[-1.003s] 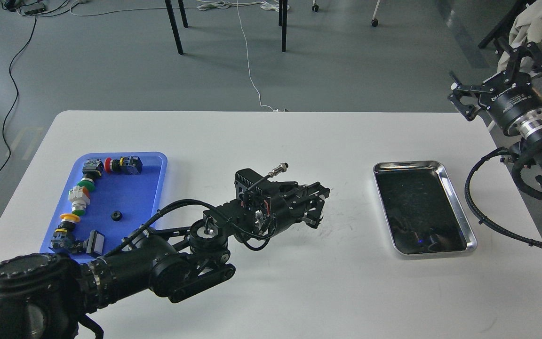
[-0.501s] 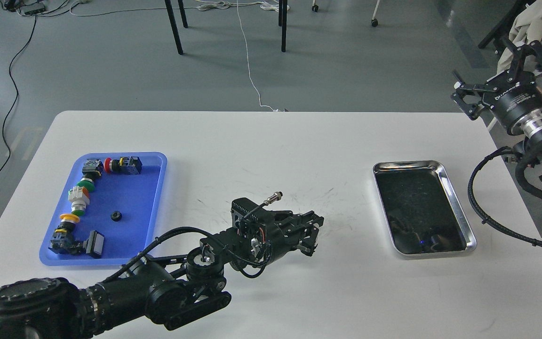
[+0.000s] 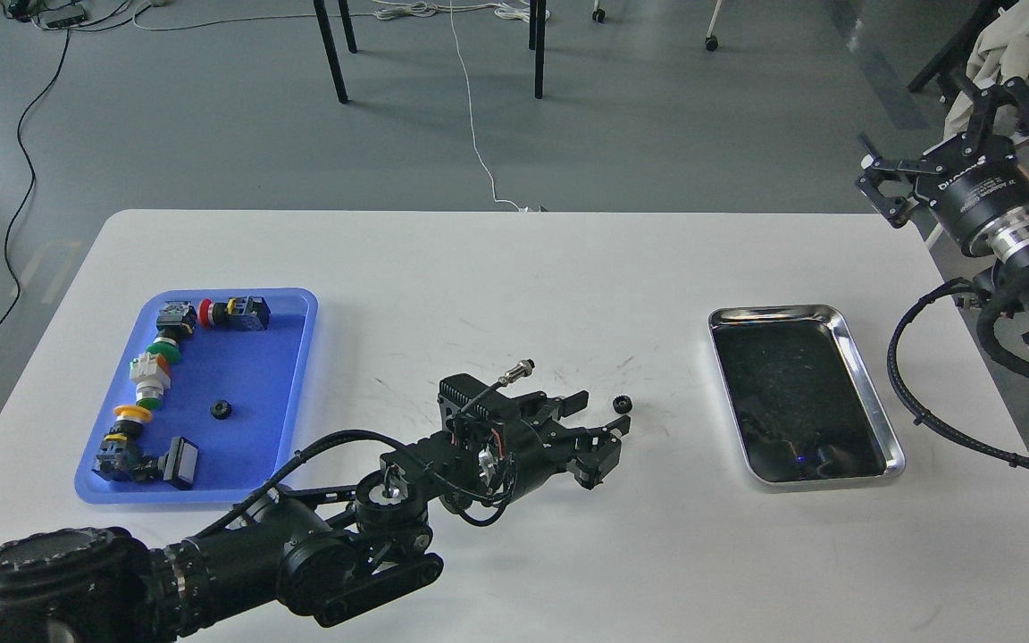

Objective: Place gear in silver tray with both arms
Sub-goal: 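Retract the left arm back above the blue tray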

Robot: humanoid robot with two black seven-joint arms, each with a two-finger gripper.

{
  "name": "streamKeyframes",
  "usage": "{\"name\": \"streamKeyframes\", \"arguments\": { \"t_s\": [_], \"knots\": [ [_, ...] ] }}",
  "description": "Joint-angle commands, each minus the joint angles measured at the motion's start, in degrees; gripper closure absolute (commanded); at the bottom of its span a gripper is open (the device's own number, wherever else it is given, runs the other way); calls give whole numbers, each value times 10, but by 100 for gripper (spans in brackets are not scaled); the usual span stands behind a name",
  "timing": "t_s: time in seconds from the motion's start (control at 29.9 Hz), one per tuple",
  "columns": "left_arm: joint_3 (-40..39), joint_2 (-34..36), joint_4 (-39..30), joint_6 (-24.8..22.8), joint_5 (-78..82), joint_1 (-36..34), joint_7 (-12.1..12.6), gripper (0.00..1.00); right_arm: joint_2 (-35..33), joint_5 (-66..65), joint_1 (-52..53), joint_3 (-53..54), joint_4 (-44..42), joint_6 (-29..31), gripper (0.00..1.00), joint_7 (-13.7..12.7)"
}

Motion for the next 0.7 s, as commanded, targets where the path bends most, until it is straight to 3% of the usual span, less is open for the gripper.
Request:
{"name": "streamKeyframes", "arguments": {
  "t_s": [0.0, 0.27, 0.67],
  "knots": [
    [-1, 0, -1, 3, -9, 0, 0, 4, 0, 0, 1, 0, 0, 0, 1, 1],
    [-19, 0, -1, 19, -11, -5, 2, 3, -1, 0, 1, -1, 0, 0, 1, 0],
    [-220, 0, -20, 18, -224, -64, 28, 2, -3, -20, 4, -22, 43, 1, 1, -12]
  ]
}}
